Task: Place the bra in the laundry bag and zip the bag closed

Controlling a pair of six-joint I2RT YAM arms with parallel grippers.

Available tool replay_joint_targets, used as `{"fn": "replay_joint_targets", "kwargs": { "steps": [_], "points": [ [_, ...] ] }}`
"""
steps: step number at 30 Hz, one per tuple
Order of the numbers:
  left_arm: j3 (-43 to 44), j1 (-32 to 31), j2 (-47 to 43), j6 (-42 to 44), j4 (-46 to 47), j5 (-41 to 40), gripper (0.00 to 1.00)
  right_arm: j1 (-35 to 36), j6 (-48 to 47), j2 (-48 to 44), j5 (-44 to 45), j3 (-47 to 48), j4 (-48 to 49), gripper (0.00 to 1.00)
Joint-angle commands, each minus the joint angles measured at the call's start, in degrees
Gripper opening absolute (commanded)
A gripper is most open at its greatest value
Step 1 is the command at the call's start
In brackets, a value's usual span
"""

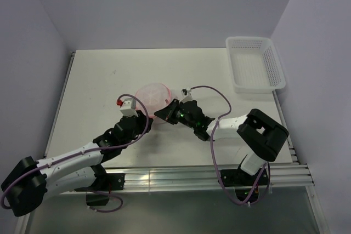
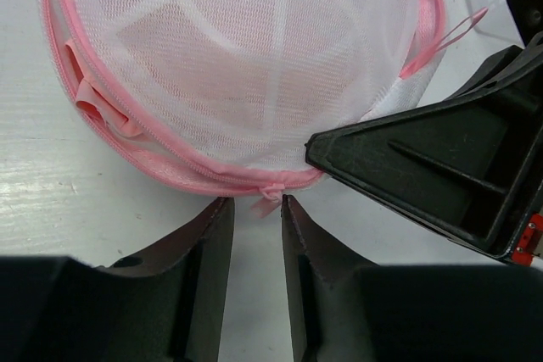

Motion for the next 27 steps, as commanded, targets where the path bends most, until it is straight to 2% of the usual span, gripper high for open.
{"fn": "replay_joint_targets", "kwargs": {
  "steps": [1,12,18,19,27],
  "points": [
    [2.4,-0.5,1.1,1.6,2.8,-2.0,0.34,-0.3,-0.7,0.2,-0.2,0.9,2.7,0.0],
    [2.8,-0.6,1.0,2.3,3.9,-3.1,0.21,-0.3,-0.7,0.3,-0.8,0.6,3.0,0.0],
    [2.5,-0.6,0.9,2.1,3.9,-3.0,0.05,-0.3,-0.8,0.1,-0.7,0.3,3.3,0.0],
    [2.3,-0.6,0.5,2.0,3.9,-3.1,0.0,-0.3,-0.9,0.2,-0.5,0.3,3.2,0.0],
    [2.1,-0.6,-1.6,2.6,0.6,-6.0,0.0,-0.3,-2.0,0.1,-0.4,0.1,2.7,0.0]
  ]
}}
